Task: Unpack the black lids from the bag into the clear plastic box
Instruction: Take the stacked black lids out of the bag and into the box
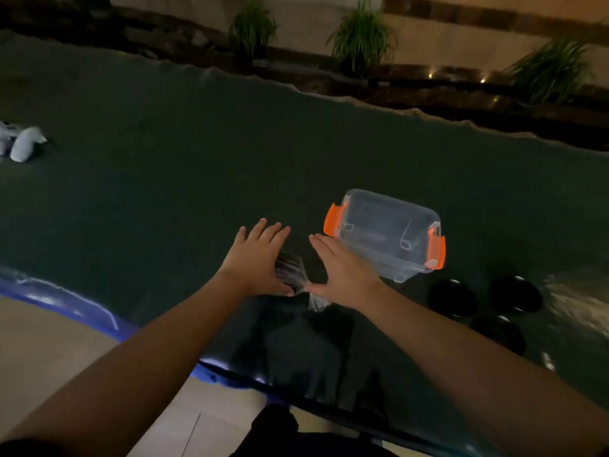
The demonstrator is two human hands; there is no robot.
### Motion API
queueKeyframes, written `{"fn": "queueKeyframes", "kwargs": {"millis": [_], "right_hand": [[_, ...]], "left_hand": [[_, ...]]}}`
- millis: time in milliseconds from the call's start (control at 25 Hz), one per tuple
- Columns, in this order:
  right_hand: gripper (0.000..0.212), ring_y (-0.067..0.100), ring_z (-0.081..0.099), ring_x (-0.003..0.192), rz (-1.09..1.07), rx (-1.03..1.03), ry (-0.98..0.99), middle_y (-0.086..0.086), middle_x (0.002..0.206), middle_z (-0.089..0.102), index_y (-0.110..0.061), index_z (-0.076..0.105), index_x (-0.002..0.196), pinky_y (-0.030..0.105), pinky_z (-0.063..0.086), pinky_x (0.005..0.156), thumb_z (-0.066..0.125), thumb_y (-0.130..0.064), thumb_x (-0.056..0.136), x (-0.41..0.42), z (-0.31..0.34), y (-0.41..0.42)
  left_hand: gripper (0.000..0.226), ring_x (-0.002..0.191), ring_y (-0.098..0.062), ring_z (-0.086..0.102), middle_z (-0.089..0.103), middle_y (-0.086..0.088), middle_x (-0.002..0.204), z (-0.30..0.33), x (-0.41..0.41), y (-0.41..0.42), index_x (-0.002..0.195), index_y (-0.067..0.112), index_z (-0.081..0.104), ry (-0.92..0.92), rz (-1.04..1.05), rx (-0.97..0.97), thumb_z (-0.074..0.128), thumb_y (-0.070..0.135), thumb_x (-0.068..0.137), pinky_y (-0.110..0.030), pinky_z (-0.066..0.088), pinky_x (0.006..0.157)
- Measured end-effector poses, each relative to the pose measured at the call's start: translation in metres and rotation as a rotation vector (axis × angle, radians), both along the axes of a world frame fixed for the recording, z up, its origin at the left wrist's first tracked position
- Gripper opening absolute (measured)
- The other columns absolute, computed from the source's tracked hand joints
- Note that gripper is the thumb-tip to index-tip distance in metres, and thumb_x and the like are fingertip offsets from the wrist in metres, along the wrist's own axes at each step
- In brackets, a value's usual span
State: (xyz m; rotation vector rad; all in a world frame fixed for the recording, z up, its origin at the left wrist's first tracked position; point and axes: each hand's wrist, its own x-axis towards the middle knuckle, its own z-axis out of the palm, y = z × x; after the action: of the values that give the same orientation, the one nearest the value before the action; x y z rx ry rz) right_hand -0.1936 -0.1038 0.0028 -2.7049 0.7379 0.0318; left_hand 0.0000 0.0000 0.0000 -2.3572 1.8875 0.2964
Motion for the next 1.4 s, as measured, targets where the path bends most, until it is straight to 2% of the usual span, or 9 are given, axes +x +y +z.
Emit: {"fn": "queueKeyframes", "kwargs": {"millis": [280,440,520,640,800,960,1120,1280,1400], "right_hand": [[0.085,0.024,0.029,0.147,-0.109,0.233,0.073,0.007,0.161,0.032,-0.013,0.022,0.158,0.041,0.03,0.117,0.064,-0.049,0.093,0.005,-0.044,0.012],[0.059,0.025,0.047,0.133,-0.189,0.37,0.092,0.01,0.147,0.051,-0.013,0.035,0.154,0.042,0.042,0.109,0.048,-0.039,0.103,0.008,-0.058,0.022],[0.042,0.026,0.057,0.118,-0.233,0.437,0.057,0.01,0.131,0.061,-0.013,0.049,0.142,0.042,0.048,0.098,0.044,-0.031,0.105,0.01,-0.064,0.026],[0.027,0.029,0.064,0.095,-0.313,0.491,-0.011,0.012,0.103,0.066,-0.009,0.066,0.109,0.04,0.051,0.078,0.044,-0.025,0.105,0.016,-0.069,0.03],[0.025,0.026,0.065,0.084,-0.385,0.532,0.001,0.009,0.091,0.069,-0.01,0.071,0.095,0.041,0.054,0.074,0.051,-0.024,0.102,0.024,-0.067,0.028],[0.018,0.021,0.067,0.079,-0.4,0.514,-0.071,0.005,0.086,0.071,-0.014,0.07,0.093,0.043,0.056,0.075,0.057,-0.024,0.099,0.025,-0.048,0.017],[0.011,0.018,0.068,0.072,-0.349,0.484,-0.14,0.001,0.08,0.07,-0.02,0.067,0.09,0.041,0.058,0.065,0.061,-0.025,0.096,0.03,-0.012,0.004],[0.005,0.009,0.064,0.072,-0.262,0.386,-0.169,-0.006,0.081,0.066,-0.027,0.063,0.09,0.029,0.048,0.059,0.061,-0.027,0.095,0.031,0.025,-0.001],[0.007,0.013,0.063,0.078,-0.204,0.275,-0.145,-0.003,0.088,0.067,-0.022,0.066,0.097,0.032,0.052,0.064,0.06,-0.026,0.095,0.029,0.042,-0.003]], "left_hand": [[0.126,0.154,-0.03,0.007,0.017,-0.005,0.167,-0.033,-0.007,-0.001,0.157,0.024,0.006,-0.016,-0.11,0.081,0.072,0.077,0.063,-0.061,0.012,0.121],[0.111,0.152,-0.033,0.016,0.022,-0.006,0.166,-0.045,-0.012,-0.005,0.157,0.029,0.006,-0.044,-0.15,0.104,0.07,0.067,0.075,-0.061,0.019,0.117],[0.1,0.149,-0.033,0.023,0.026,-0.006,0.164,-0.047,-0.012,-0.006,0.157,0.032,0.008,-0.057,-0.158,0.11,0.068,0.06,0.081,-0.06,0.024,0.116],[0.093,0.144,-0.034,0.032,0.033,-0.007,0.159,-0.047,-0.012,-0.006,0.155,0.034,0.014,-0.068,-0.162,0.095,0.069,0.055,0.083,-0.06,0.03,0.112],[0.089,0.138,-0.034,0.038,0.037,-0.007,0.155,-0.045,-0.01,-0.002,0.153,0.035,0.021,-0.043,-0.165,0.065,0.07,0.055,0.081,-0.059,0.033,0.109],[0.087,0.134,-0.034,0.043,0.041,-0.006,0.151,-0.035,-0.001,0.003,0.149,0.035,0.028,0.074,-0.077,-0.028,0.073,0.054,0.076,-0.056,0.038,0.107],[0.083,0.125,-0.033,0.05,0.044,-0.006,0.141,-0.023,0.003,0.01,0.141,0.036,0.035,0.291,0.045,-0.214,0.079,0.052,0.073,-0.054,0.048,0.101],[0.082,0.113,-0.022,0.056,0.043,-0.001,0.135,-0.017,-0.007,0.013,0.137,0.035,0.039,0.487,0.175,-0.348,0.084,0.047,0.07,-0.041,0.053,0.095],[0.079,0.104,-0.016,0.057,0.045,0.002,0.131,-0.018,-0.02,0.014,0.132,0.035,0.042,0.574,0.235,-0.437,0.086,0.048,0.067,-0.033,0.052,0.088]]}}
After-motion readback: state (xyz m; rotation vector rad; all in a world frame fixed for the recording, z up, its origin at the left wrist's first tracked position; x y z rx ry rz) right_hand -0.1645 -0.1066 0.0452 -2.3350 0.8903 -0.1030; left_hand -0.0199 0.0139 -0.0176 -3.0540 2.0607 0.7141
